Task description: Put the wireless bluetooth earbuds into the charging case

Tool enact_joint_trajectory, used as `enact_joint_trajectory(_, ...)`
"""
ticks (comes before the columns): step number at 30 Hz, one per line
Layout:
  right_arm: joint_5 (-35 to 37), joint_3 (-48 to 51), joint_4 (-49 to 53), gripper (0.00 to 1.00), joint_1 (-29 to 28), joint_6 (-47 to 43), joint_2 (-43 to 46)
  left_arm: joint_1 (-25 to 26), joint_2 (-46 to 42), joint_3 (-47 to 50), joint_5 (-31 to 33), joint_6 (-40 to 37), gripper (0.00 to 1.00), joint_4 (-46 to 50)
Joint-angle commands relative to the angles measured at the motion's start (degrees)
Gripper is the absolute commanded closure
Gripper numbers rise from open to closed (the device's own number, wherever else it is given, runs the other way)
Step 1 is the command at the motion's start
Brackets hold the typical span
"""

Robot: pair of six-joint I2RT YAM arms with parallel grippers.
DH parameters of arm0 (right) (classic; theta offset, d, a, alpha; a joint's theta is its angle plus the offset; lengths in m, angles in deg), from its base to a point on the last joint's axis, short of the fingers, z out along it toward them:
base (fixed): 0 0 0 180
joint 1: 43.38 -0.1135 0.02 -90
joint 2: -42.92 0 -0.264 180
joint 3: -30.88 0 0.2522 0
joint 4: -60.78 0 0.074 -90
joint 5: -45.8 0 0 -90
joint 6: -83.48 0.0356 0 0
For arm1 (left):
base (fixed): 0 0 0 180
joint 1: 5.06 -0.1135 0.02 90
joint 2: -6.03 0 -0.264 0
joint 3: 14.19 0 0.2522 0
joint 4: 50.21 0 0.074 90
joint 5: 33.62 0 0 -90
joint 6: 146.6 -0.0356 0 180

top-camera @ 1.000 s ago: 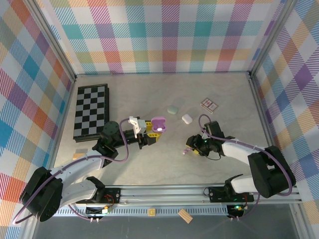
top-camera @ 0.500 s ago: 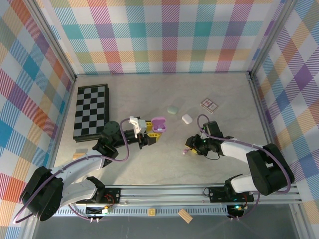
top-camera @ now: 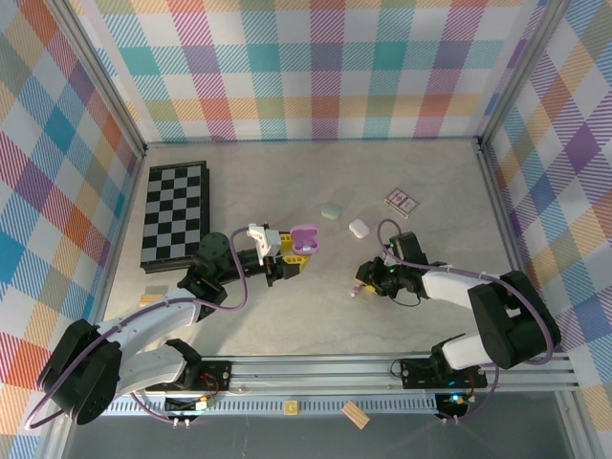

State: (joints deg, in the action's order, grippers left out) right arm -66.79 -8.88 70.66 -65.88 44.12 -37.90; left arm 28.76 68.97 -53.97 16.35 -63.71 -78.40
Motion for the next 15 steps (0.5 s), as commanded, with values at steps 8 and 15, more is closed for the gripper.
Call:
enact_joint_trajectory(8, -1.6, 0.3, -2.9, 0.79, -0.3, -0.4, -1.9, -0.5, 0.5, -1.1, -1.4, -1.1, 0.61, -1.5)
enact_joint_trajectory(15, -1.0, -0.2, -2.3, 0.77, -0.4, -1.1, -3.7, -0.5, 1.0, -1.2, -1.6, -1.0, 0.61, -1.8)
